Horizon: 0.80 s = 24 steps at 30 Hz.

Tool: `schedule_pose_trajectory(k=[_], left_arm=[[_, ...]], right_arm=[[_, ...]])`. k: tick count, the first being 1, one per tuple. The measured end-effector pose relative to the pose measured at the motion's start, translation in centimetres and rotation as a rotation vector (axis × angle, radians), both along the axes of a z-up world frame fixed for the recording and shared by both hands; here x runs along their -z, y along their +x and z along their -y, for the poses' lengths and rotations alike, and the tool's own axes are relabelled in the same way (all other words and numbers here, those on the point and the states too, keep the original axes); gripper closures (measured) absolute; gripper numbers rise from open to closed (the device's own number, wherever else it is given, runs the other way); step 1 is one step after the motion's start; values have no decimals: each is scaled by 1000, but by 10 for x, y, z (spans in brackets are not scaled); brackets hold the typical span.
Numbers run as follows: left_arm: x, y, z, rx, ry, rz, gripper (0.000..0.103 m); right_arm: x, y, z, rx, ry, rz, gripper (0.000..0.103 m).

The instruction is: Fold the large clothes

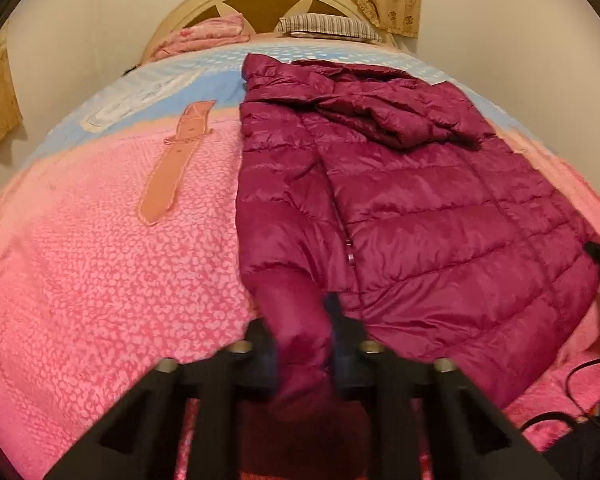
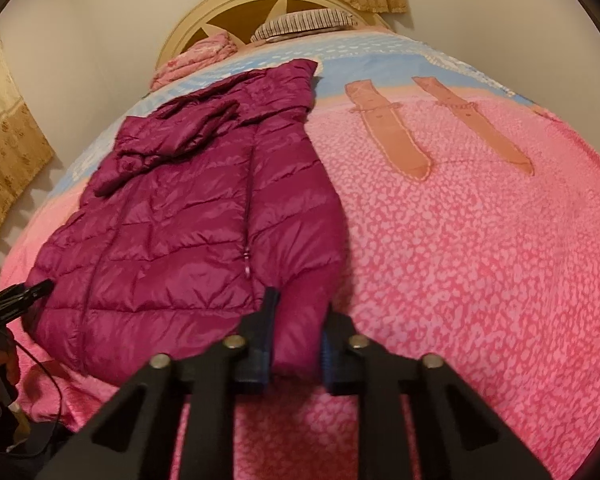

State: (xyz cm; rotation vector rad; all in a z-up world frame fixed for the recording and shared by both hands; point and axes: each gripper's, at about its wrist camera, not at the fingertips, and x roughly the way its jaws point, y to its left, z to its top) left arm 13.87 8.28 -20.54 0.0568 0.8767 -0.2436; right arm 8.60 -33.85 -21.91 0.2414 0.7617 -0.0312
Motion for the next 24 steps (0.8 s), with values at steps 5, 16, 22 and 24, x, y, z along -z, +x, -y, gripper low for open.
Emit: schedule_pose_trajectory(k=[5,16,22,24], left_arm=[[-20,-5,-6,15,-44,24,96],[-107,-41,-24,71,-193,163,98],[-150,-69,-40,95,-269,219,98],[-161,-69,-45,94,-290,235,98]], right_arm=[[-11,-12,-3,-13,19,53,91],[-78,-53,2,-36,67,236,94],[-119,-84,-4,-54,62,348,94],[-132,-91,-3,-52,69,389,94]])
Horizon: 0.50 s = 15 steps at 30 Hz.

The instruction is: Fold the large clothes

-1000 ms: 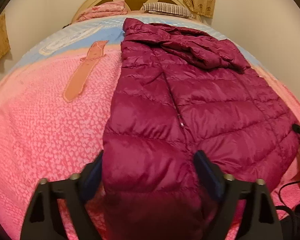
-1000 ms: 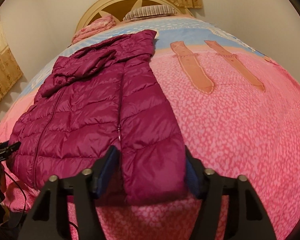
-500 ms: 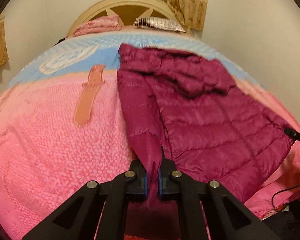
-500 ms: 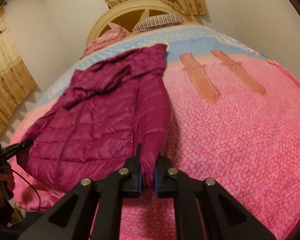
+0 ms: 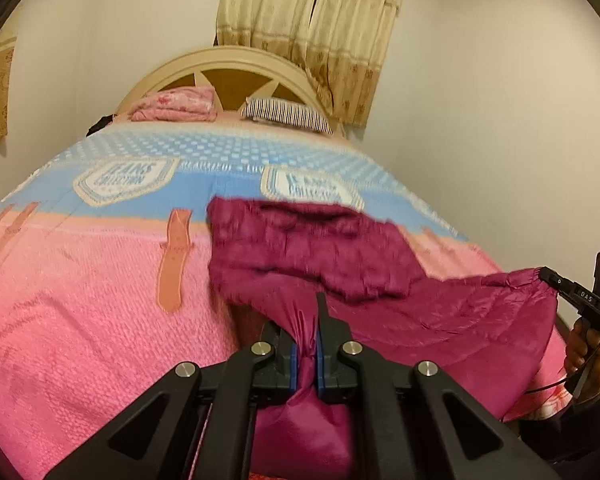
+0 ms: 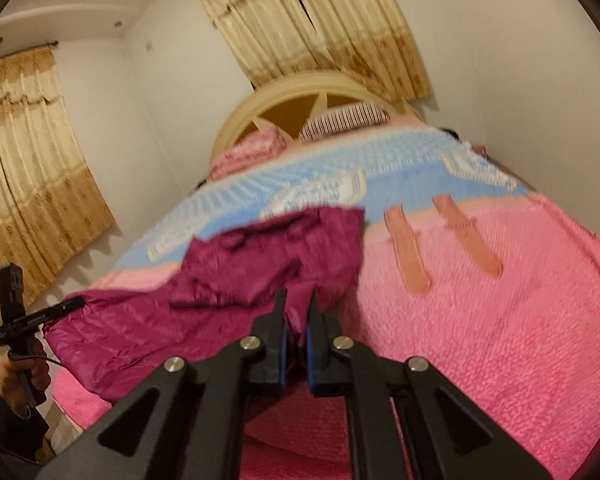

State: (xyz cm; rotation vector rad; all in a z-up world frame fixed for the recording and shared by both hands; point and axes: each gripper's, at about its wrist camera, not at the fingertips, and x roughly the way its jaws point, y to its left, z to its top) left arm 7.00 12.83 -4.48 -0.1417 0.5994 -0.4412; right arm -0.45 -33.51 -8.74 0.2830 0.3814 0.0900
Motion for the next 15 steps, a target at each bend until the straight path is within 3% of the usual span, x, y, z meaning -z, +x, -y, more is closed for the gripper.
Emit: schedule_pose_trajectory(k=[6,15], left_arm=[[-6,37,3,-26,35,44,98],[15,167,31,-92,94,26,98]], right_arm=[[-32,10,0,18,-32,90,95],[-48,139,1,104,-94,78,95]])
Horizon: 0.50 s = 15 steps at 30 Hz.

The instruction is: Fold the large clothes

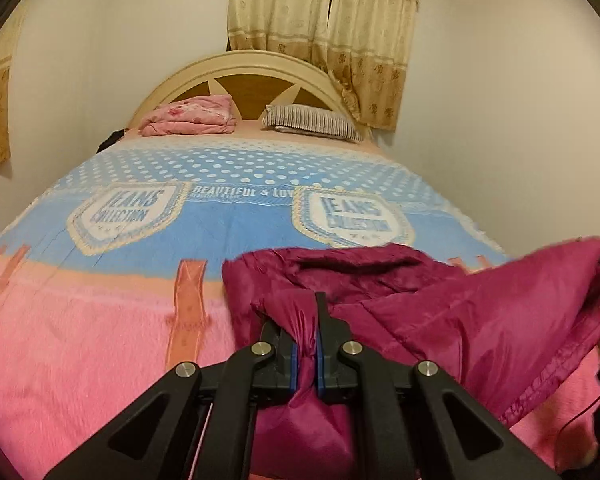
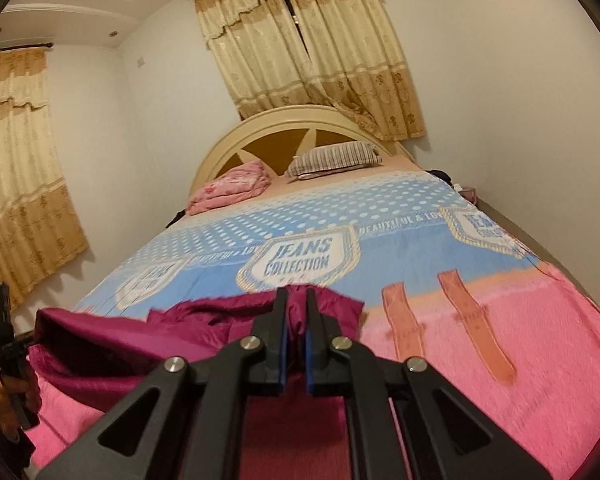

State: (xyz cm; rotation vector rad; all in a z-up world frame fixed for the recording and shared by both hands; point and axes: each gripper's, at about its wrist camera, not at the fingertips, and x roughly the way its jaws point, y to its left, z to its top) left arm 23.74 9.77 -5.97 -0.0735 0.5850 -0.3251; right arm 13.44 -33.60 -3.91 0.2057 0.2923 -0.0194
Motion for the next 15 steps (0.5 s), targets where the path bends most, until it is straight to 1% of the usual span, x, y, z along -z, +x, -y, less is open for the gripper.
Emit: schedule_pose_trajectory(k=[2,3,5,8,9,11,13,14,15], left_arm=[[5,23,1,-10,-18,4,96],[9,34,3,-18,-7,1,95],[18,52,6,-31,10,-29,94],[35,73,9,-53,37,-69,90],[40,82,9,-72,39,-91,88],[46,92,7,-96,10,-99,79],[50,104,3,-113,-33,-105,62],[52,109,3,-117,-42,-107,55],[54,114,4,-137,-25,-102,37]], right_arm=[[-2,24,3,9,2,-8,95],[-2,37,5,14,5,-14,95],[0,58,6,32,-21,-22,95],[9,92,10,39,-27,-53,95],[12,100,10,45,-34,-59,95],[21,119,14,58,-32,-76,95],[29,136,21,73,-18,-93,95],[35,147,24,82,-10,-105,95],[40,154,26,87,-4,-114,95]])
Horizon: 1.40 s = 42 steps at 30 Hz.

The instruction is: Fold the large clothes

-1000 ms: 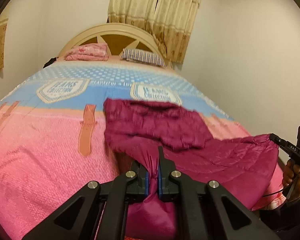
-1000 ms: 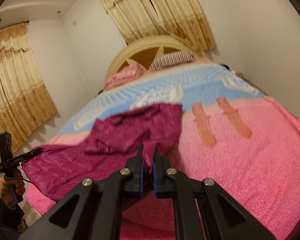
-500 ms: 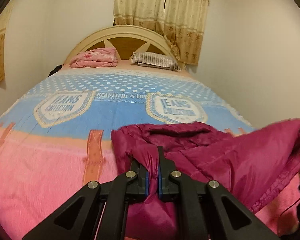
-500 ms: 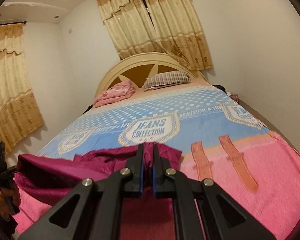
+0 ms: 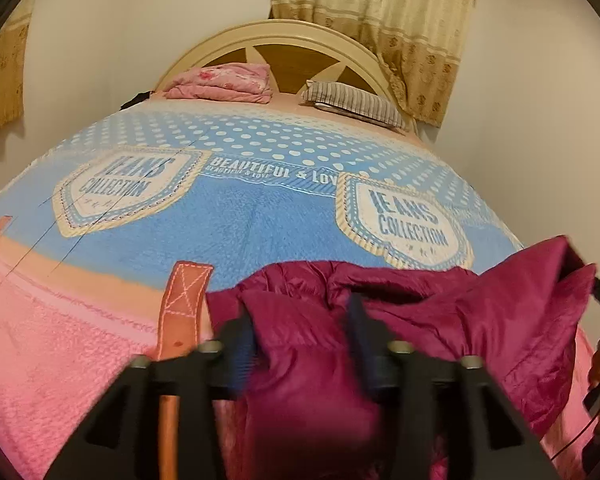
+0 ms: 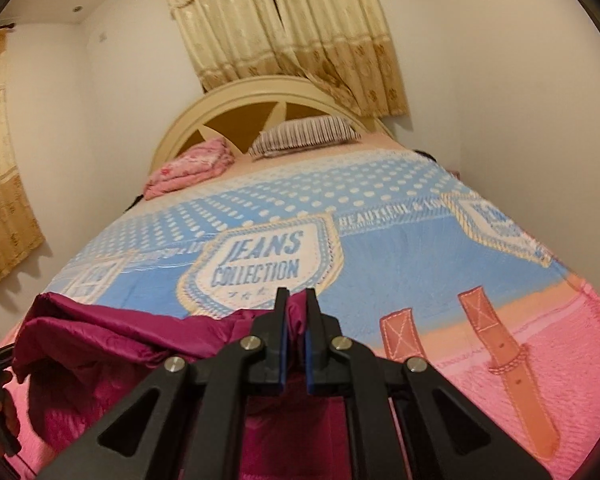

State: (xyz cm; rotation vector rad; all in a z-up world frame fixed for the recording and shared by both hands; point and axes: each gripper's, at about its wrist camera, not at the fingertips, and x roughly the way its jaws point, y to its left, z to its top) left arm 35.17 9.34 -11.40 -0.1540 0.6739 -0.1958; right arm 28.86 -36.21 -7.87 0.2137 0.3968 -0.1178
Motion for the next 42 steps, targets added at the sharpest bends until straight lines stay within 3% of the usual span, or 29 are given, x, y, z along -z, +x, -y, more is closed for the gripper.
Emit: schedule_pose_trajectory(k=[1,2,8,9,10,12,13,16,20,24,27,35,42], left_arm=[[1,3,3,-28,35,14,17],[0,5,5,-48,54,35,14],[0,20,10,-126,126,65,13],[-1,18,12,-146,149,72,13],[-4,15,14,-170,167,86,13],[-10,2,12,-218,192,132,13],[-14,-4,13,-237,202,155,13],[-27,-30,20,-264,223,230,13],[-26,-44,48,-203,270,279,7],[-10,-23,79,-159,324,241,6],[5,3,87,-160,341,178,6],[60,54,72,-194,244,-21,6],[78,67,78,-185,236,-41,6]], right_arm=[[6,9,2,7,6,-12,95],[11,19,2,9,7,-25,95],[39,65,1,29,0,-87,94],[42,69,3,34,5,-86,86],[43,72,4,53,5,-80,67],[40,73,10,68,37,-56,43],[37,70,12,76,57,-37,37],[24,54,6,98,49,-16,34],[18,16,-34,50,23,-9,26],[34,-2,-104,-60,-58,-18,24],[51,12,-133,-74,-150,-37,24],[88,62,-100,8,-140,-198,24],[101,65,-92,23,-119,-224,24]])
